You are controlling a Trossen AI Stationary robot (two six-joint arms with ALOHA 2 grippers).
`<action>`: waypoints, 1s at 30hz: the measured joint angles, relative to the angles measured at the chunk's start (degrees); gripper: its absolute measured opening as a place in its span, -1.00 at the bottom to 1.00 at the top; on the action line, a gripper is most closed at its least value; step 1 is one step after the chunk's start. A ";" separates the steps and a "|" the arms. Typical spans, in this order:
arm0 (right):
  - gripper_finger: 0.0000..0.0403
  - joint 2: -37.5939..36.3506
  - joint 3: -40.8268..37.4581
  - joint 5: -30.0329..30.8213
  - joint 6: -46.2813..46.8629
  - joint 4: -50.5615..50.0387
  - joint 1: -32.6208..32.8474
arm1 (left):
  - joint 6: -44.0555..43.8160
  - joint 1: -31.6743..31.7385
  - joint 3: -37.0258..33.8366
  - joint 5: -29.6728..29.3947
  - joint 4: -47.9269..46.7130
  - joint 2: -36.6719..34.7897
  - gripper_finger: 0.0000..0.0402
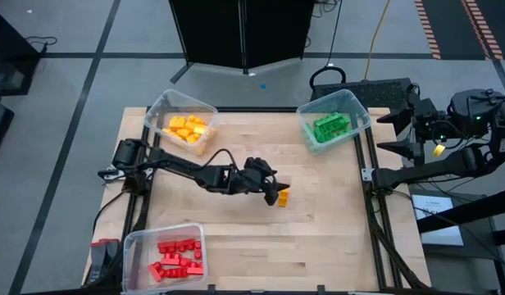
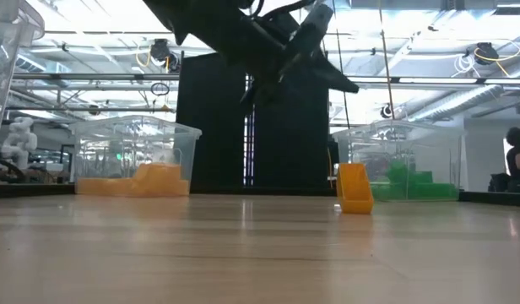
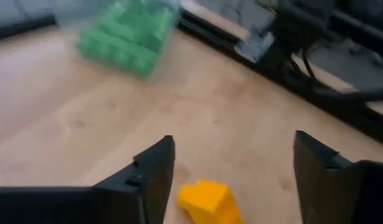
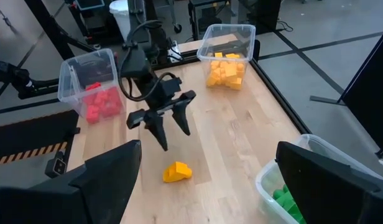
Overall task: Sort blocks
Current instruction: Put the yellow game piece into the top left transparent bin
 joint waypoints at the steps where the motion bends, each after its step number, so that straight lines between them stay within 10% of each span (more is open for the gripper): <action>1: 0.83 -0.01 0.00 0.01 -0.06 -0.04 -0.01 | -0.10 -0.51 0.35 -2.22 0.31 0.40 0.09; 14: 0.83 -0.02 0.00 -0.02 -0.69 -0.51 -0.02 | -0.27 -5.86 19.67 -20.03 -9.57 15.86 0.20; 30: 0.83 -0.78 0.02 -1.65 -0.67 -2.74 0.00 | -31.22 -7.37 30.90 -15.65 -35.95 23.81 0.20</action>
